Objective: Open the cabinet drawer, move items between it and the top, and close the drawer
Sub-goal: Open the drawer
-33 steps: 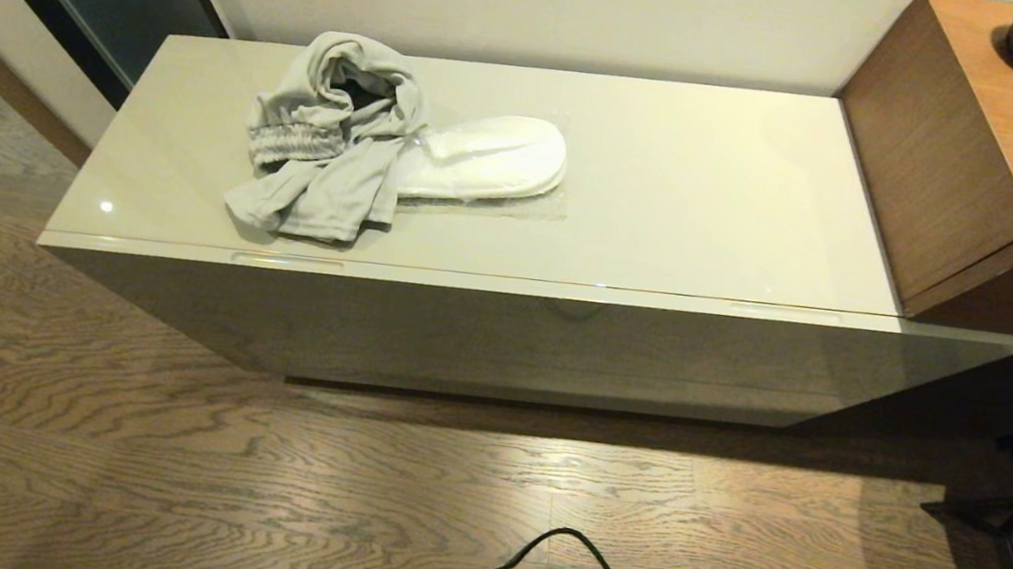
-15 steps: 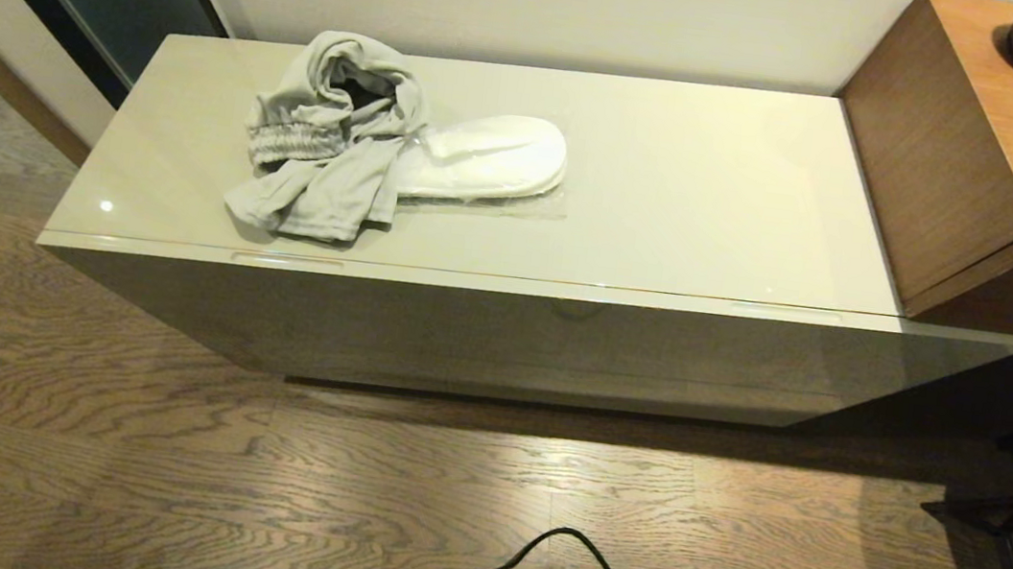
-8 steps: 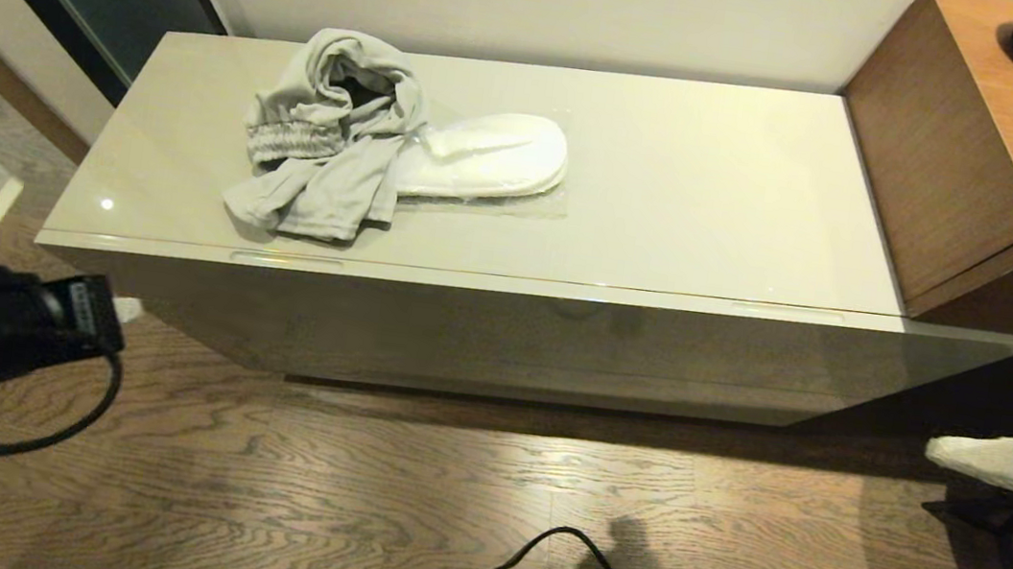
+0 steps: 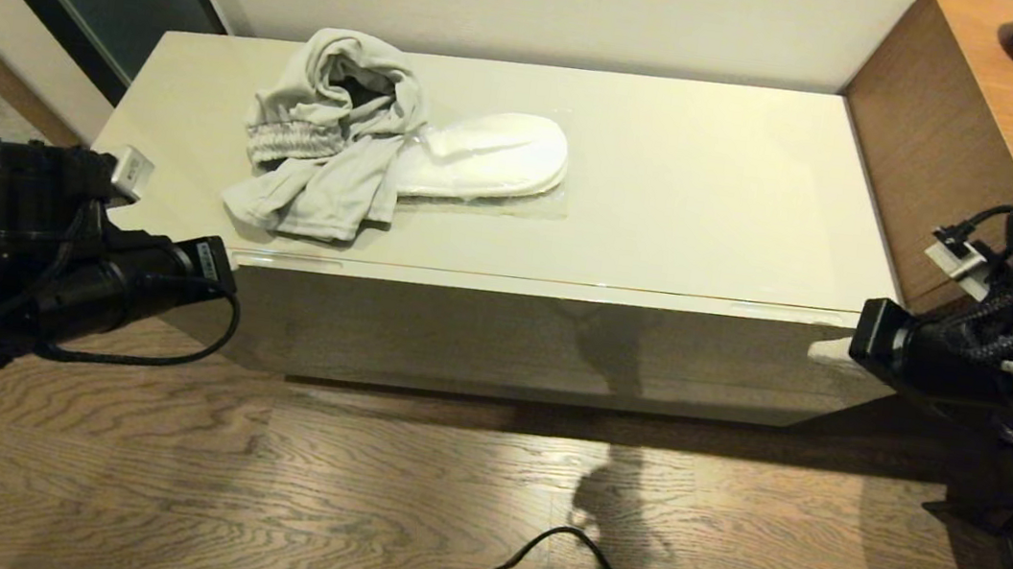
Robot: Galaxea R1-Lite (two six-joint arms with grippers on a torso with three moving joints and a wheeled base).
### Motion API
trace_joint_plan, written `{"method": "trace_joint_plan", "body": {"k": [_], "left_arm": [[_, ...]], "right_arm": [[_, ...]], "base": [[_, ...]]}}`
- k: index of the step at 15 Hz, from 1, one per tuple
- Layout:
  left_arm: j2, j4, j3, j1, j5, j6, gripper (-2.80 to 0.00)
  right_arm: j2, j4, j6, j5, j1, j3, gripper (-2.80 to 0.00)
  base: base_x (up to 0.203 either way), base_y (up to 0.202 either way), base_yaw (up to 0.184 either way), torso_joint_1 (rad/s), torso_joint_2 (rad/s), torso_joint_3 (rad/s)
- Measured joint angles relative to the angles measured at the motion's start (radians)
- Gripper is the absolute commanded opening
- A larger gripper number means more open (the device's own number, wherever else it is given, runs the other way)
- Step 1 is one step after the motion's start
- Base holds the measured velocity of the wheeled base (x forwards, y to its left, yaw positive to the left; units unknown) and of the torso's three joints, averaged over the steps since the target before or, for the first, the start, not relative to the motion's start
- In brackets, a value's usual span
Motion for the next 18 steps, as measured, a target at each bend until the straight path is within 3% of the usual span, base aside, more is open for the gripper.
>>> {"method": "trace_joint_plan", "body": {"k": [3,7,18], "left_arm": [[0.004,0.007,-0.002,0.0,0.002,-0.025,-2.8],[0.006,0.006,-0.006,0.0,0.001,-0.026,-2.8],[0.044,-0.005,-0.006,-0.013,0.011,-0.029,-2.8]], "right_arm": [[0.072,-0.092,0.009,-0.074,0.022,-0.08,-2.8],[0.121,-0.099,0.003,-0.176,0.031,-0.145,-2.8],[0.165,-0.108,0.008,-0.178,0.024,-0.112,-2.8]], "base": [[0.0,0.0,0.0,0.0,0.0,0.0],[0.0,0.0,0.0,0.0,0.0,0.0],[0.0,0.0,0.0,0.0,0.0,0.0]]}}
